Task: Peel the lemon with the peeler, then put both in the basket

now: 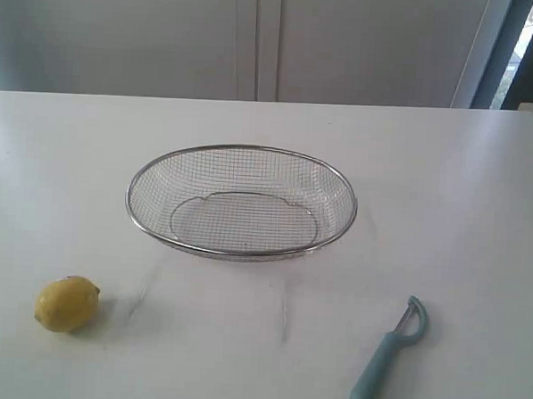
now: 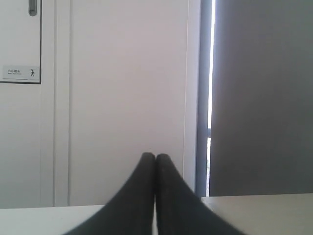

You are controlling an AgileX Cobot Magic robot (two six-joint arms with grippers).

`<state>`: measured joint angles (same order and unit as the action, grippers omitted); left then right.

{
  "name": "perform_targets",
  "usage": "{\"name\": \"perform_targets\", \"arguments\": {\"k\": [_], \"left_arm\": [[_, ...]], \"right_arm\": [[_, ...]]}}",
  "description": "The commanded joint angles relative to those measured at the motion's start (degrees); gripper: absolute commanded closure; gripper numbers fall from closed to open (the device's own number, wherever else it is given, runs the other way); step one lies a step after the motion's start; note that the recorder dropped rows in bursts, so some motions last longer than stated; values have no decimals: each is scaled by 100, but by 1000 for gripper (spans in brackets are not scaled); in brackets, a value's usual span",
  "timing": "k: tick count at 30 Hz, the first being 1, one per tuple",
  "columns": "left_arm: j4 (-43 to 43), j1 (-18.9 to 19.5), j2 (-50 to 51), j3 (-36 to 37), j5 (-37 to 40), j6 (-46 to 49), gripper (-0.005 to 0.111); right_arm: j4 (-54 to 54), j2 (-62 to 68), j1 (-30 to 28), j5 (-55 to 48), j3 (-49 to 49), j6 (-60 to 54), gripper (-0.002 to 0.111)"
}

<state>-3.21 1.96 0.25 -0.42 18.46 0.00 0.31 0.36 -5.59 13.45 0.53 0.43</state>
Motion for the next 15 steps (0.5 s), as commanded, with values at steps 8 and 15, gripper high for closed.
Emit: {"name": "perform_targets", "arguments": {"k": [8, 15], "left_arm": [[-16, 6, -25, 42, 17, 0, 107], [-16, 6, -25, 42, 17, 0, 107]], "right_arm": [[13, -36, -19, -784, 924, -43, 108], [13, 610, -19, -1378, 1685, -43, 108]]}}
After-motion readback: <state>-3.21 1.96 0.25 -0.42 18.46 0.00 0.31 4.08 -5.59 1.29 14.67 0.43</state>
